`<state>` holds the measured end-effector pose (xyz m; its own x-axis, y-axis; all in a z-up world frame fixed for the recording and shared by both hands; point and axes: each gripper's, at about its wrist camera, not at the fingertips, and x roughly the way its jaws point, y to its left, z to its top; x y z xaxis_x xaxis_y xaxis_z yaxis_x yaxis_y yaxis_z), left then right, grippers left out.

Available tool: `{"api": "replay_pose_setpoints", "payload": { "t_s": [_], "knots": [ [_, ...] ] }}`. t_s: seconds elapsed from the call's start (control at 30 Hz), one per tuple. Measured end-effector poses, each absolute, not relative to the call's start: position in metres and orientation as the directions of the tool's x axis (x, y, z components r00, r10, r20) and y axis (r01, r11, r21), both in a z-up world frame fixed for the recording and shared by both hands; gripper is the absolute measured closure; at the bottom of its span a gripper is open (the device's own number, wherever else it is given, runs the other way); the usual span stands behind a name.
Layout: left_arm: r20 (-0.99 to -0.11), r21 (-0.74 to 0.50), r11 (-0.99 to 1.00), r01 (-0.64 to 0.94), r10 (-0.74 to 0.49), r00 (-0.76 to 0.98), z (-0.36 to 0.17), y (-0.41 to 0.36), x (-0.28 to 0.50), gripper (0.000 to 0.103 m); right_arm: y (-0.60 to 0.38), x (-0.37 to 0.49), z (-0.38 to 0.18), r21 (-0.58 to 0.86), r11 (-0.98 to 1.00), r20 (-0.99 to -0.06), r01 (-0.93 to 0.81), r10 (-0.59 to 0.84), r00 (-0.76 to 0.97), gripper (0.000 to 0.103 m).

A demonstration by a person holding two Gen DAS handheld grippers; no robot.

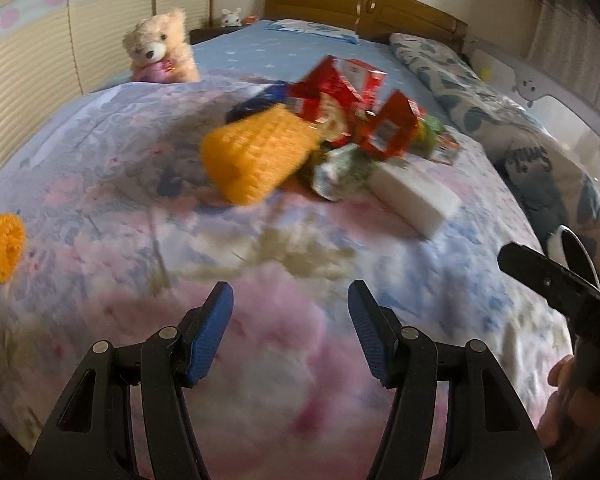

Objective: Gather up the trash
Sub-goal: 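Grasp the orange foam net with the left tool while the right tool grasps the white foam block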

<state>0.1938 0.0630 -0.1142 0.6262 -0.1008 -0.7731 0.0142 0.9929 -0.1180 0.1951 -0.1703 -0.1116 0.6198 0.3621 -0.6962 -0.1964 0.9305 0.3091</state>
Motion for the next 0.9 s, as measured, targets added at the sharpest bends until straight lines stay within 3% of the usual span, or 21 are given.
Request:
{"api": "replay_pose_setpoints", "payload": {
  "t_s": [0.43, 0.47, 0.53, 0.57, 0.6, 0.9],
  "knots": [
    [-0.762, -0.152, 0.988, -0.033, -0.095, 0.641, -0.111, 0.093, 0.256, 0.043, -0.131, 0.266, -0.13, 0.228, 0.939, -0.754, -0.259, 0.338, 0.563, 0.019],
    [-0.762, -0.15, 0.988, -0.03, -0.097, 0.641, -0.111, 0.092, 0.257, 0.046, -0.129, 0.27, -0.131, 0.218, 0.941, -0.759, -0.259, 0.33, 0.562, 0.02],
    [-0.768, -0.141, 0.99, -0.015, -0.099, 0.633, -0.113, 0.088, 0.26, 0.079, -0.126, 0.275, -0.134, 0.189, 0.949, -0.772, -0.252, 0.302, 0.559, 0.025],
    [-0.771, -0.146, 0.989, -0.004, -0.111, 0.627, -0.114, 0.087, 0.261, 0.084, -0.126, 0.276, -0.135, 0.184, 0.95, -0.774, -0.251, 0.297, 0.559, 0.031],
    [-0.773, -0.147, 0.989, 0.004, -0.117, 0.624, -0.114, 0.086, 0.26, 0.086, -0.126, 0.275, -0.136, 0.181, 0.951, -0.775, -0.249, 0.294, 0.559, 0.051],
    [-0.75, -0.169, 0.985, 0.036, -0.152, 0.644, -0.105, 0.072, 0.21, 0.089, -0.148, 0.239, -0.127, 0.222, 0.948, -0.751, -0.227, 0.314, 0.581, 0.052]
  ]
}}
